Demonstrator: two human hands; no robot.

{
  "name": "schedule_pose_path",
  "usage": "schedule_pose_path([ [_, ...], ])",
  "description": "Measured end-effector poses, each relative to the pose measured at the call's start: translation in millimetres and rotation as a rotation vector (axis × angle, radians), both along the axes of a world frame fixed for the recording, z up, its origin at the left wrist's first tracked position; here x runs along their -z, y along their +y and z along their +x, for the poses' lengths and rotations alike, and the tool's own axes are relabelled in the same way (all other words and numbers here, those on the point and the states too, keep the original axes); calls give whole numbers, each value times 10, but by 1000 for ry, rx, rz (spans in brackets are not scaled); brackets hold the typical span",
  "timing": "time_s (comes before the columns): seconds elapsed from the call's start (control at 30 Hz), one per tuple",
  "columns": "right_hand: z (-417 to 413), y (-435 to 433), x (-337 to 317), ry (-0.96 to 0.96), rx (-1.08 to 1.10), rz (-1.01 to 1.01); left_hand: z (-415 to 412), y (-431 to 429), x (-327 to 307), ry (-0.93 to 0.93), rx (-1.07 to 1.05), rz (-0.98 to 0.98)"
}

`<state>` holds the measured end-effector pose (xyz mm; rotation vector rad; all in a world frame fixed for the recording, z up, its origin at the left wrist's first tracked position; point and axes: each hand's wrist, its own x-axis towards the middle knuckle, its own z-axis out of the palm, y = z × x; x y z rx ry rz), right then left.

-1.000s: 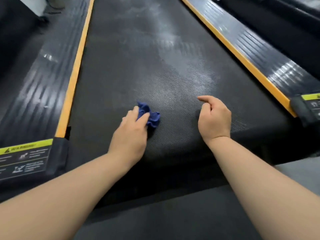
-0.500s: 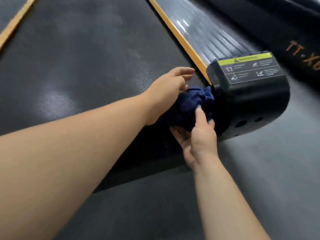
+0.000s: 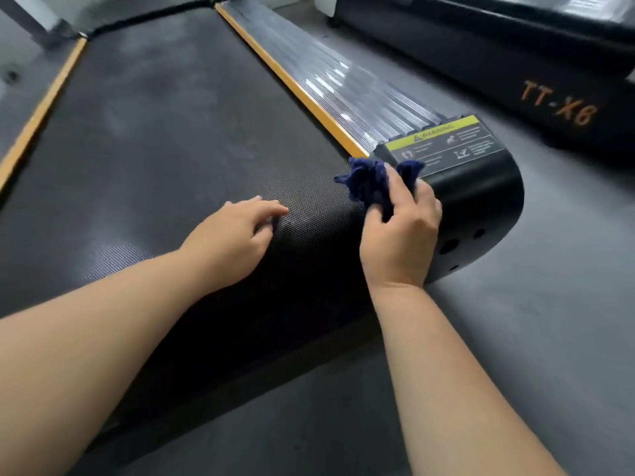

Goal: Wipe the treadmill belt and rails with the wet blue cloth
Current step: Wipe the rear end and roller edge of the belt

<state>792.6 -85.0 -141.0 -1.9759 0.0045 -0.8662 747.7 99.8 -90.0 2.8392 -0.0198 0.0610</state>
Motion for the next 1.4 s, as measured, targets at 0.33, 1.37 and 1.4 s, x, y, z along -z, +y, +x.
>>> schedule_pose_path([
  [0.33, -47, 245, 148, 81, -36, -160, -221, 349, 267, -64, 40, -68],
  [1.37, -652, 1357, 52, -42, -414, -431, -688, 957, 333, -217, -263, 6],
  [1.4, -692, 1380, 53, -26, -458, -455, -692, 955, 328, -219, -258, 16],
])
